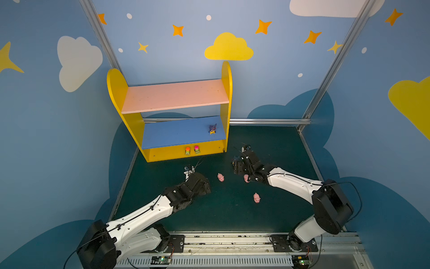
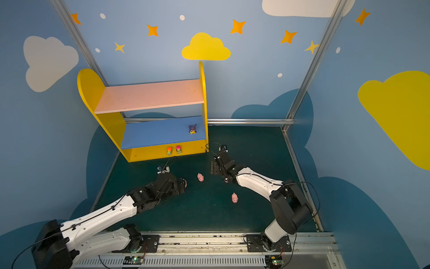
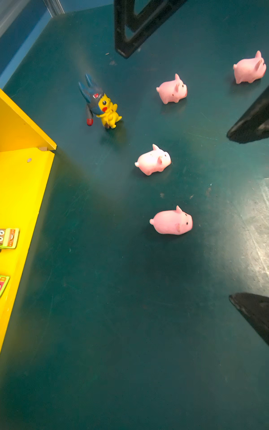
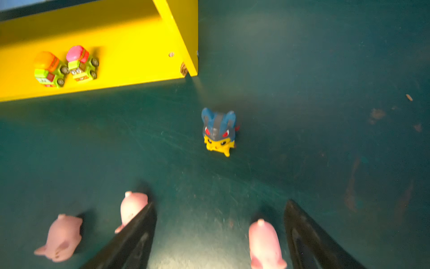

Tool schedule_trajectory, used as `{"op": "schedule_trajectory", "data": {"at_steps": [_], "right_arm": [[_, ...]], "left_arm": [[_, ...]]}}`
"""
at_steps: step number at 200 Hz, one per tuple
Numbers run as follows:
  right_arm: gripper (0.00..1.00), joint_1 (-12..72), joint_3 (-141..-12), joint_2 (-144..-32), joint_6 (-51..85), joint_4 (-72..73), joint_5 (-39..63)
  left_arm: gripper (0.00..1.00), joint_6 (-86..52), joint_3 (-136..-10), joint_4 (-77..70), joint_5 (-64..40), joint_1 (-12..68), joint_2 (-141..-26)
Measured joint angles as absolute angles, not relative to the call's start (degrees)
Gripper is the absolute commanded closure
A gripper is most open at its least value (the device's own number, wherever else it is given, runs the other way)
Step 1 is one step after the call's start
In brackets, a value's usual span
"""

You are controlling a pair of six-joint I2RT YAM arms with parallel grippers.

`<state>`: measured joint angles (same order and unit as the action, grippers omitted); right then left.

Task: Organize plastic toys on shelves
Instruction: Pick up the plastic toy from the center of the table.

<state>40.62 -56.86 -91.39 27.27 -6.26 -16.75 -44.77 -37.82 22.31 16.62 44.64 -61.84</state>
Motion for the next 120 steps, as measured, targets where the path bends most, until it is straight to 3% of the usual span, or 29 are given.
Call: {"op": "schedule_trajectory", "data": {"at_steps": [120], "right_arm": [[0.19,36.71,-67.66,-107.37,26.96,-2.94,-12.27]], "left_arm": [[0.0,-41.32,-46.98,24.01,20.51,44.53,-69.93]]}}
